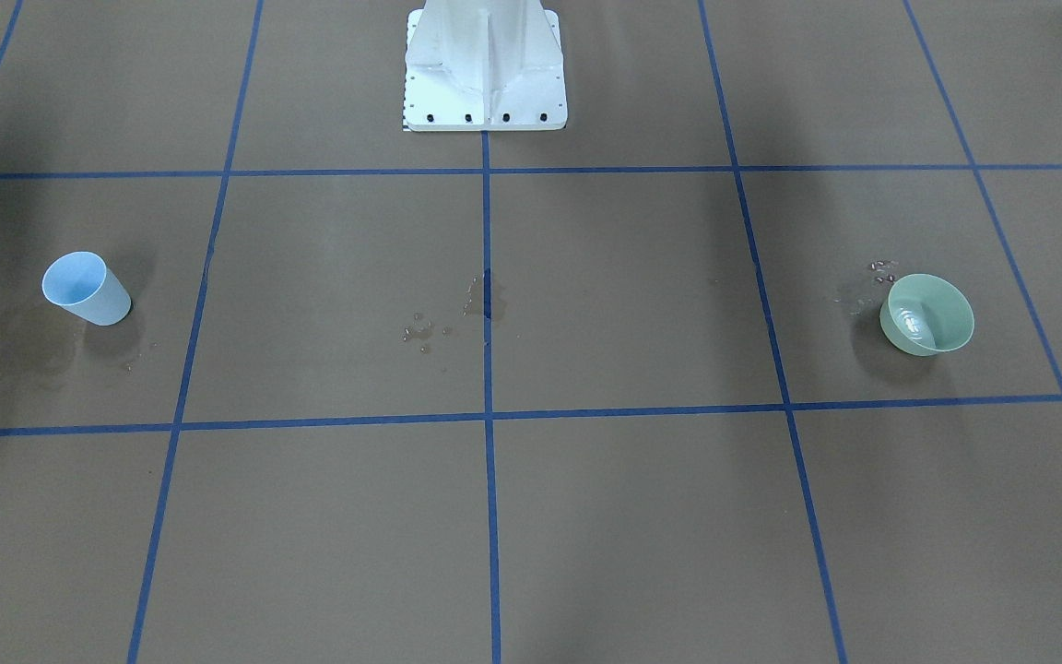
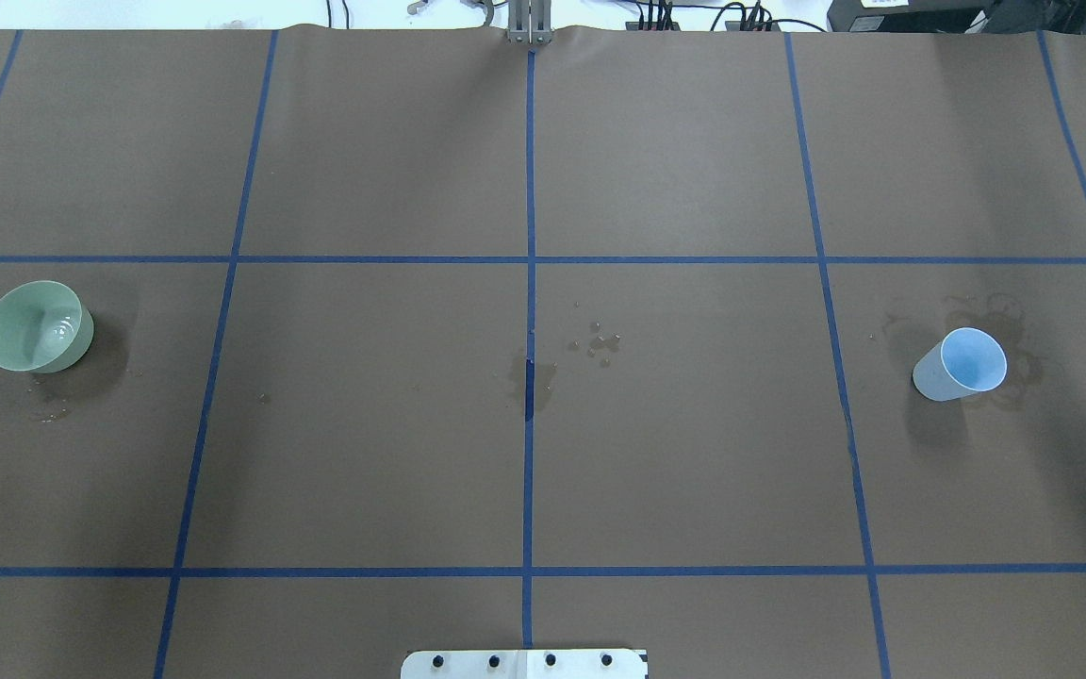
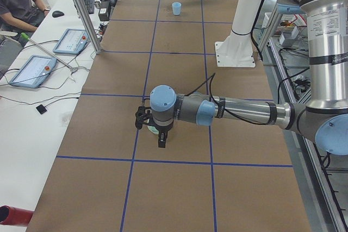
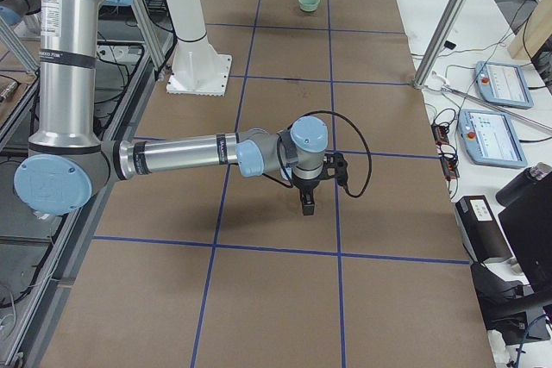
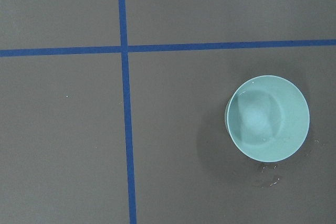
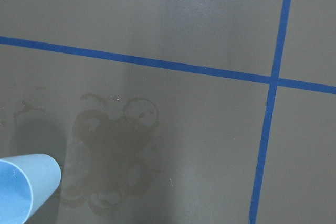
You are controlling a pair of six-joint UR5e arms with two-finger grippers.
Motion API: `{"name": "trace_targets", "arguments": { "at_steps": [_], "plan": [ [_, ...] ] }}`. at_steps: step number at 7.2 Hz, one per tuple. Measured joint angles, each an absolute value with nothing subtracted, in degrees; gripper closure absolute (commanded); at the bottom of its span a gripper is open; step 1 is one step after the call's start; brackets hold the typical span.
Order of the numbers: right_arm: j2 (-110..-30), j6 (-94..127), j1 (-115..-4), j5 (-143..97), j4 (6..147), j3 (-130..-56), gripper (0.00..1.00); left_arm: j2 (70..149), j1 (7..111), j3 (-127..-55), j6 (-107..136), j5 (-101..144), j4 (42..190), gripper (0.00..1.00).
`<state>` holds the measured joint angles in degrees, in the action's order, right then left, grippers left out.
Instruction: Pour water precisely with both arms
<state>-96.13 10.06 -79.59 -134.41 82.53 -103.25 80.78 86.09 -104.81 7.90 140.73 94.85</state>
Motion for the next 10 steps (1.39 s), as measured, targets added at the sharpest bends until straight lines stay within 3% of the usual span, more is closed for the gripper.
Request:
{"name": "trace_targets", "arguments": {
  "at_steps": [10],
  "plan": [
    [-96.7,14.7,-80.8,-134.7,82.5,-104.8,0.0,82.4,82.3,-105.1,10.4,138.9,95.2,0.0]
  ]
}}
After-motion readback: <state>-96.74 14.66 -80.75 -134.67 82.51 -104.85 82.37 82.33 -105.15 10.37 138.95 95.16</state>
